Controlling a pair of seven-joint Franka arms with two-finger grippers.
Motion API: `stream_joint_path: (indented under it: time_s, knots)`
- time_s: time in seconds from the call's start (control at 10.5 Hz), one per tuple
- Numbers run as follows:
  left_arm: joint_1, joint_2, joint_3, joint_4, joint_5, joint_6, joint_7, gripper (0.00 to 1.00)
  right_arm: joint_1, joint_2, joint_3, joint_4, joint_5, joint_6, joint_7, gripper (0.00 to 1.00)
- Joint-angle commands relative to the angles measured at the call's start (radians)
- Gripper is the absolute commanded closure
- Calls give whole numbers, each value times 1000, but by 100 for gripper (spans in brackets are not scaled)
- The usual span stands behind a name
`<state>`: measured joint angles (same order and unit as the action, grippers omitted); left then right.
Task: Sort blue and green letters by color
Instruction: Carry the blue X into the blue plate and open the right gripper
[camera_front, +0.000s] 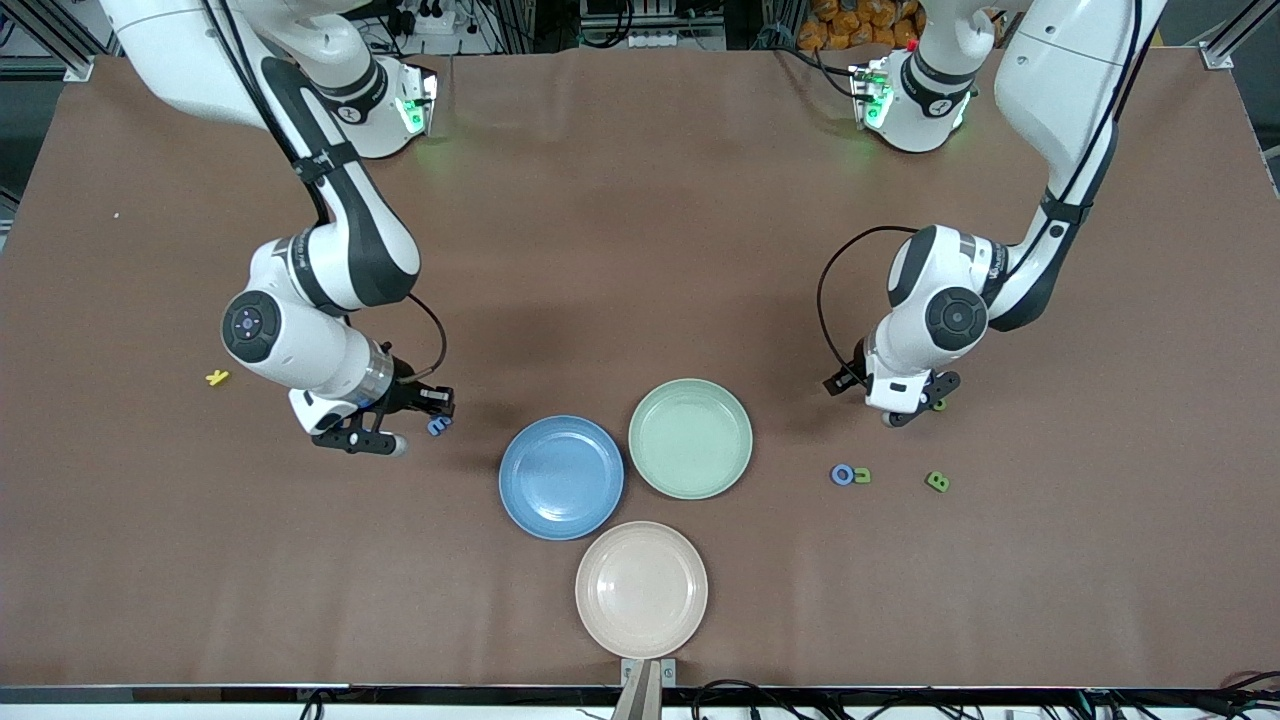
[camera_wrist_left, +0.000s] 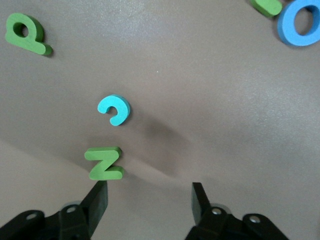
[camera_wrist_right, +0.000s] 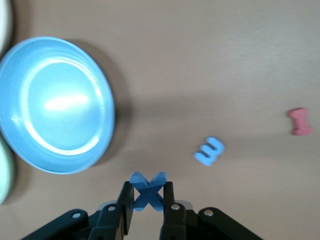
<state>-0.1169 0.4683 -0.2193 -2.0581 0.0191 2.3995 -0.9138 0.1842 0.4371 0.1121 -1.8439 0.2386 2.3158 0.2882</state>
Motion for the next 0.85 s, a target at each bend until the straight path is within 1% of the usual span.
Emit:
stream_joint_path:
  time_s: [0.0,0.09,0.19,0.28,0.38,0.47,0.57,0.76]
  knots:
    - [-4,0,0,1,25,3,-34,56,43,80,-2,64,120,133,15,100]
    - [-4,0,0,1,25,3,-34,60,72,103,-2,71,123,213,19,100]
    - [-4,0,0,1,25,3,-34,60,98,126,-2,83,123,282,34,100]
    - [-3,0,0,1,25,3,-34,60,122,146,-2,107,133,328,70,100]
    - [-3,0,0,1,25,3,-33,60,147,166,-2,141,136,341,98,100]
    - [-1,0,1,-1,25,3,-28,60,152,173,-2,159,136,340,121,39]
    - [3,-2,1,-2,27,3,-25,58,153,175,-3,160,134,341,129,0]
    - [8,-2,1,-8,27,3,-23,52,155,175,-3,158,133,341,121,0]
